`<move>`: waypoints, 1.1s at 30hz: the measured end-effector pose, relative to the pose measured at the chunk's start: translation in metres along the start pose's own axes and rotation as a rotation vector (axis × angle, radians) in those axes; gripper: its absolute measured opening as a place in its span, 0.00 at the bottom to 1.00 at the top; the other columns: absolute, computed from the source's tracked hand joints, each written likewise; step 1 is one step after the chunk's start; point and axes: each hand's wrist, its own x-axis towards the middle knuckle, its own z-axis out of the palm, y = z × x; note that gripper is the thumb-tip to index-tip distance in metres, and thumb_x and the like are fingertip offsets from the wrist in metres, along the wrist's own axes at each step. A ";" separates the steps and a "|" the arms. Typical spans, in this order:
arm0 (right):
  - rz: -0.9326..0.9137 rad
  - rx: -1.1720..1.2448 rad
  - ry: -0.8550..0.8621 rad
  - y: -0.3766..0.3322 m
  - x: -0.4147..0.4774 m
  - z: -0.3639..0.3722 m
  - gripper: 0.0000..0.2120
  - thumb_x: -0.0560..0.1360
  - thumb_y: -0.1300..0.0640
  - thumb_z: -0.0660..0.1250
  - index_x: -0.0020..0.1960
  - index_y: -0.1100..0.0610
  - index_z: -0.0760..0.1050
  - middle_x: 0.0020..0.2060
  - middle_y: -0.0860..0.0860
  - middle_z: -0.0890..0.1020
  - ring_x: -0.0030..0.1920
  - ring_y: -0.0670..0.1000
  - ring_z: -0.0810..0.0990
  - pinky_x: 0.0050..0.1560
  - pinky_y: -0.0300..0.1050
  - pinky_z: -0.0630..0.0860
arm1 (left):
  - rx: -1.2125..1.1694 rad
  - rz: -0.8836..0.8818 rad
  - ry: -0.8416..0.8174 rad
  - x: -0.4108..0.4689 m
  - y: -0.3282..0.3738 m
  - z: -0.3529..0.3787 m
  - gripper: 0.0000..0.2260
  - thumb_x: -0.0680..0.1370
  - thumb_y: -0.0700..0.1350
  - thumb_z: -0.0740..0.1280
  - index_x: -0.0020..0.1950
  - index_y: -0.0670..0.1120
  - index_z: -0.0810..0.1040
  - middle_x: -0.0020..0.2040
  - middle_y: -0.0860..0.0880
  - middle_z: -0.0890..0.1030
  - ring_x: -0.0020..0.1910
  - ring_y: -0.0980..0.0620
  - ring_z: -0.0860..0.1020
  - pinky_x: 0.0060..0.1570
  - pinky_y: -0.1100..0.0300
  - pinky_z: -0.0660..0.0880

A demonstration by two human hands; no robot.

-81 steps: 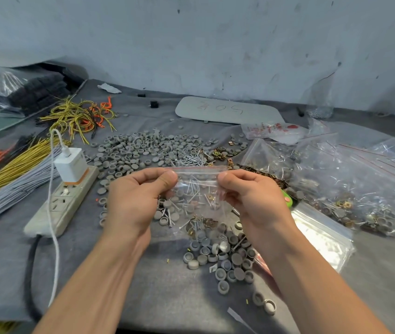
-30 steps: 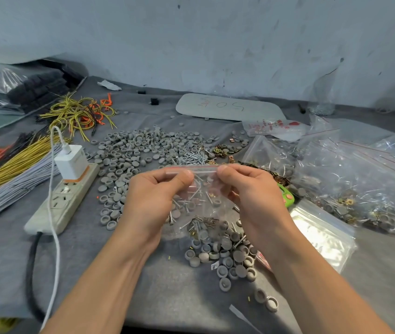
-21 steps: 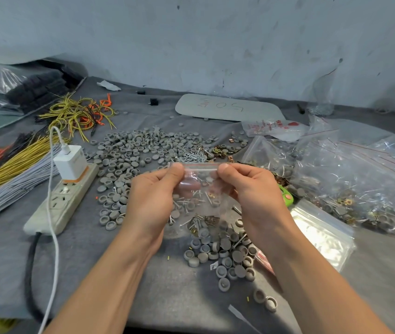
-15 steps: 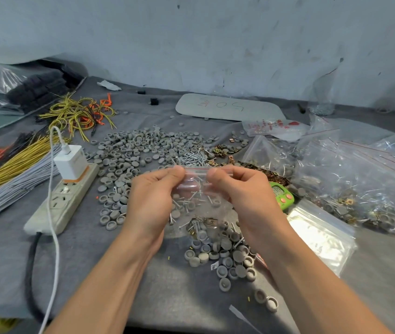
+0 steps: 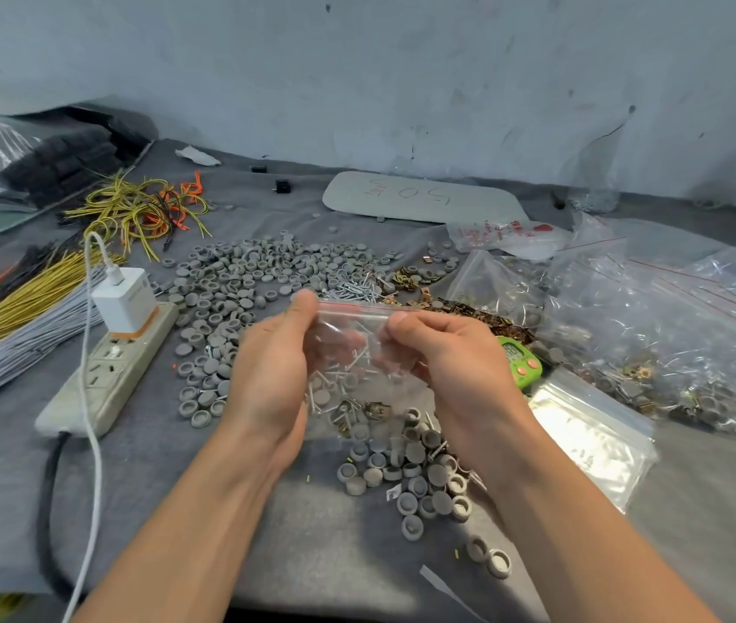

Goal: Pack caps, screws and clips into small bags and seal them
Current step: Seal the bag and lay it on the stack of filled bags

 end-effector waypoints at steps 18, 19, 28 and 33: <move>0.091 -0.170 0.018 0.005 -0.004 -0.028 0.07 0.78 0.64 0.72 0.45 0.58 0.88 0.40 0.57 0.87 0.38 0.51 0.81 0.44 0.45 0.81 | 0.376 -0.291 -0.310 0.000 -0.007 -0.005 0.12 0.74 0.49 0.76 0.57 0.51 0.85 0.49 0.50 0.87 0.43 0.51 0.85 0.41 0.61 0.78; 0.099 -0.131 0.061 0.003 -0.004 -0.032 0.05 0.78 0.65 0.72 0.46 0.60 0.87 0.39 0.57 0.87 0.38 0.51 0.82 0.43 0.45 0.80 | 0.368 -0.295 -0.334 -0.002 -0.009 -0.001 0.09 0.75 0.45 0.75 0.55 0.48 0.86 0.47 0.47 0.87 0.42 0.50 0.85 0.39 0.63 0.79; 0.128 -0.009 0.107 -0.012 -0.016 -0.077 0.09 0.78 0.69 0.70 0.43 0.60 0.86 0.36 0.57 0.83 0.37 0.52 0.80 0.34 0.39 0.79 | 0.209 -0.234 -0.172 -0.009 -0.030 0.061 0.11 0.73 0.29 0.74 0.48 0.44 0.85 0.37 0.44 0.87 0.30 0.54 0.81 0.32 0.62 0.77; 0.048 0.014 0.411 -0.024 -0.027 -0.133 0.10 0.77 0.67 0.71 0.40 0.59 0.85 0.31 0.53 0.82 0.29 0.47 0.77 0.29 0.39 0.74 | 0.142 -0.134 -0.184 -0.016 -0.053 0.137 0.06 0.75 0.35 0.76 0.49 0.44 0.86 0.37 0.45 0.87 0.32 0.52 0.84 0.33 0.61 0.79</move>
